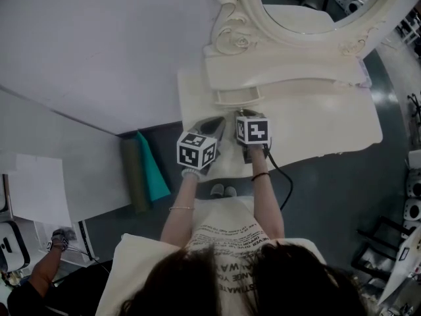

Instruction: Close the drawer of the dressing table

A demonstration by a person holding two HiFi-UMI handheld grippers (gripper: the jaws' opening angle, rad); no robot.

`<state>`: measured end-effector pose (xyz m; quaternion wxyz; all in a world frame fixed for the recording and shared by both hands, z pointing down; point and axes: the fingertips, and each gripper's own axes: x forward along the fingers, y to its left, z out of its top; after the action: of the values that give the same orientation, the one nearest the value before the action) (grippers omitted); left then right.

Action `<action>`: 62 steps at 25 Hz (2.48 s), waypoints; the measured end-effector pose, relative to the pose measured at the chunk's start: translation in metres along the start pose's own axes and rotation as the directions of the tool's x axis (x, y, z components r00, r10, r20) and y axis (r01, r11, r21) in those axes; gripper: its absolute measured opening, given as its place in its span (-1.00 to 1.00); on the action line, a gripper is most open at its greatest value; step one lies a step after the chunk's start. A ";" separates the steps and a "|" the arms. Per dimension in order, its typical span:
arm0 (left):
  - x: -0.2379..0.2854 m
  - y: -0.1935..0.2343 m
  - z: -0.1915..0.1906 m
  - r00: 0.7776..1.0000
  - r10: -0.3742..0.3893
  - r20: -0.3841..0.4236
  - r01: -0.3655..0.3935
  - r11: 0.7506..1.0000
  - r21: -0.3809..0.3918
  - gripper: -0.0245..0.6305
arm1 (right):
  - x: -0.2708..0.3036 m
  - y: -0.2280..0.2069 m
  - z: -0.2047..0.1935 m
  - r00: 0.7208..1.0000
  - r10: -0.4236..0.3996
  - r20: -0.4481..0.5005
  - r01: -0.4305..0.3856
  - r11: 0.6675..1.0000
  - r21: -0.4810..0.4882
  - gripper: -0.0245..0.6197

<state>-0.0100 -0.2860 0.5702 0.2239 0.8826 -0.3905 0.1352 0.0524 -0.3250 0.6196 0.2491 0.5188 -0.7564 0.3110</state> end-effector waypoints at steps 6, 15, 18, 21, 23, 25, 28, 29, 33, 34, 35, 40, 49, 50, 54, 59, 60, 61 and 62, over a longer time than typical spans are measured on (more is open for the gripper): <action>0.003 -0.001 -0.002 1.000 -0.009 -0.003 0.009 1.000 -0.004 -0.92 | 0.000 0.000 0.000 1.000 0.001 0.001 -0.001 1.000 0.000 -0.61; 0.003 0.001 0.000 1.000 -0.013 0.000 0.013 1.000 -0.002 -0.92 | 0.002 0.000 0.002 1.000 0.003 0.002 -0.003 1.000 0.004 -0.61; 0.004 0.002 0.002 1.000 -0.013 0.001 0.013 1.000 0.000 -0.92 | 0.003 0.000 0.003 1.000 0.004 -0.002 -0.004 1.000 0.005 -0.61; 0.005 0.004 0.003 1.000 -0.014 0.004 0.014 1.000 -0.004 -0.92 | 0.005 0.000 0.005 1.000 0.005 -0.001 -0.005 1.000 0.006 -0.61; 0.006 0.005 0.004 1.000 -0.015 0.007 0.015 1.000 -0.005 -0.92 | 0.006 0.000 0.006 1.000 0.006 0.002 -0.006 1.000 0.005 -0.61; 0.007 0.006 0.005 1.000 -0.015 0.008 0.015 1.000 -0.005 -0.92 | 0.008 -0.001 0.008 1.000 0.006 0.003 -0.006 1.000 0.004 -0.61; 0.007 0.007 0.007 1.000 -0.014 0.013 0.014 1.000 -0.009 -0.92 | 0.009 -0.001 0.010 1.000 0.006 0.004 -0.006 1.000 0.005 -0.61; 0.007 0.008 0.007 1.000 -0.013 0.015 0.013 1.000 -0.011 -0.92 | 0.009 -0.001 0.011 1.000 0.006 0.004 -0.006 1.000 0.004 -0.61; 0.007 0.011 0.010 1.000 -0.009 0.023 0.010 1.000 -0.016 -0.92 | 0.012 -0.002 0.014 1.000 0.005 0.004 -0.005 1.000 0.000 -0.61; 0.008 0.012 0.010 1.000 -0.008 0.025 0.008 1.000 -0.018 -0.92 | 0.013 -0.002 0.015 1.000 0.005 0.004 -0.005 1.000 -0.001 -0.61; 0.008 0.012 0.010 1.000 -0.007 0.026 0.007 1.000 -0.020 -0.92 | 0.013 -0.003 0.016 1.000 0.005 0.004 -0.005 1.000 -0.002 -0.61; 0.008 0.016 0.014 0.999 -0.002 0.037 0.003 1.000 -0.026 -0.92 | 0.018 -0.004 0.019 1.000 0.007 0.003 -0.007 1.000 -0.007 -0.61; 0.012 0.024 0.019 0.999 0.005 0.046 -0.003 1.000 -0.026 -0.92 | 0.024 -0.005 0.028 1.000 0.010 0.014 -0.010 1.000 -0.012 -0.61; 0.012 0.024 0.020 0.999 0.006 0.046 -0.005 1.000 -0.025 -0.92 | 0.024 -0.005 0.029 1.000 0.010 0.015 -0.010 1.000 -0.012 -0.61; 0.012 0.027 0.022 0.999 0.011 0.048 -0.010 1.000 -0.025 -0.92 | 0.026 -0.006 0.033 1.000 0.014 0.020 -0.014 1.000 -0.015 -0.61; 0.013 0.030 0.022 0.998 0.017 0.052 -0.016 0.999 -0.029 -0.92 | 0.028 -0.007 0.035 0.999 0.015 0.030 -0.014 1.000 -0.015 -0.61; 0.013 0.030 0.022 0.998 0.019 0.053 -0.018 0.999 -0.030 -0.92 | 0.029 -0.007 0.035 0.999 0.014 0.031 -0.014 1.000 -0.016 -0.61; 0.013 0.031 0.023 0.998 0.021 0.053 -0.019 0.999 -0.032 -0.92 | 0.030 -0.007 0.036 0.999 0.015 0.032 -0.014 1.000 -0.016 -0.61; 0.013 0.031 0.023 0.998 0.023 0.055 -0.021 0.999 -0.033 -0.92 | 0.030 -0.007 0.037 0.999 0.016 0.033 -0.015 1.000 -0.017 -0.61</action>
<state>-0.0234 -0.3245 0.5649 0.2260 0.8779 -0.4083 0.1070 0.0467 -0.3726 0.6174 0.2384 0.5160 -0.7669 0.2980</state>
